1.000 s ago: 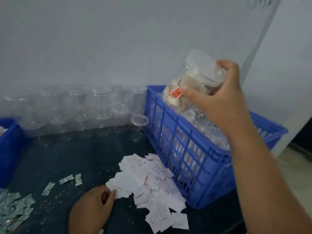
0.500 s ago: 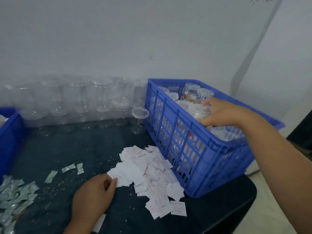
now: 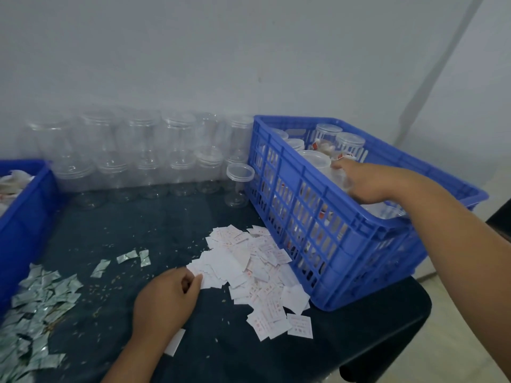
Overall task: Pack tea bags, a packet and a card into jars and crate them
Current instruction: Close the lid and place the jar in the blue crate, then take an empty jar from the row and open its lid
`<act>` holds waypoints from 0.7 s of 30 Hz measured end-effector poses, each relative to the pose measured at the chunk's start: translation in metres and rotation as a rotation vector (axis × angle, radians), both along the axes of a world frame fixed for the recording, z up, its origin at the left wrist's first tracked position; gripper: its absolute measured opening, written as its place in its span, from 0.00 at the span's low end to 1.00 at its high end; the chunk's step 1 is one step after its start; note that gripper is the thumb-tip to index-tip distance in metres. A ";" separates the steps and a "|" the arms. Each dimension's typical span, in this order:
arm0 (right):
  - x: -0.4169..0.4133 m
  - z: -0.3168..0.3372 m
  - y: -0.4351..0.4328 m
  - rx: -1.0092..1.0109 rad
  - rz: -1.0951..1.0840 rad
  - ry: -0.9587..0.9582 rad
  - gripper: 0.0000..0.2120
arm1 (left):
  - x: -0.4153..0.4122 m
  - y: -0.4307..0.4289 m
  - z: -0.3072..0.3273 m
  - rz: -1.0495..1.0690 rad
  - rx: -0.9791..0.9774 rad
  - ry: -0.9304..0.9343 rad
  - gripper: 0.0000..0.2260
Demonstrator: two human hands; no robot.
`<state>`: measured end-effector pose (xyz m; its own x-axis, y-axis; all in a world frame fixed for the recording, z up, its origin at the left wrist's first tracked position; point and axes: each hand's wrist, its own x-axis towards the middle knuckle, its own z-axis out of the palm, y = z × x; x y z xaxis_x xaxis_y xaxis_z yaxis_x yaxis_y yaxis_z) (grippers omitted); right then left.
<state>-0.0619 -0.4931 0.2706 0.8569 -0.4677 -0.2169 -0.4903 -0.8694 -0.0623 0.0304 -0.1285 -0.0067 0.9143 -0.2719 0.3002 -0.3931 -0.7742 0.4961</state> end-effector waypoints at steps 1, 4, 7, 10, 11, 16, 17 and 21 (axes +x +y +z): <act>0.001 -0.001 0.001 0.006 -0.005 -0.015 0.45 | 0.000 0.000 0.000 0.004 -0.001 -0.001 0.17; 0.001 -0.003 0.006 0.006 -0.022 -0.029 0.45 | 0.001 0.000 -0.001 0.001 0.000 -0.008 0.17; 0.001 -0.005 0.009 -0.002 -0.047 -0.031 0.45 | 0.000 0.000 -0.002 -0.002 -0.017 -0.008 0.17; -0.001 -0.005 0.011 -0.017 -0.053 -0.036 0.45 | 0.000 0.000 -0.002 0.008 -0.047 0.002 0.16; -0.001 -0.005 0.012 -0.020 -0.050 -0.040 0.45 | -0.001 0.000 -0.001 0.011 -0.052 0.010 0.16; 0.000 -0.012 0.015 -0.054 -0.039 -0.061 0.37 | -0.003 0.000 0.003 0.004 -0.044 0.027 0.16; 0.000 -0.013 0.015 -0.055 -0.040 -0.062 0.36 | -0.003 0.001 0.003 0.006 -0.044 0.028 0.15; -0.003 -0.004 0.020 -0.055 -0.030 -0.039 0.41 | -0.003 0.003 0.003 0.003 -0.044 0.027 0.15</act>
<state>-0.0652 -0.4733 0.2665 0.8495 -0.5038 -0.1567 -0.5146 -0.8567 -0.0350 0.0274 -0.1258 -0.0040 0.9229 -0.2567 0.2871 -0.3772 -0.7527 0.5396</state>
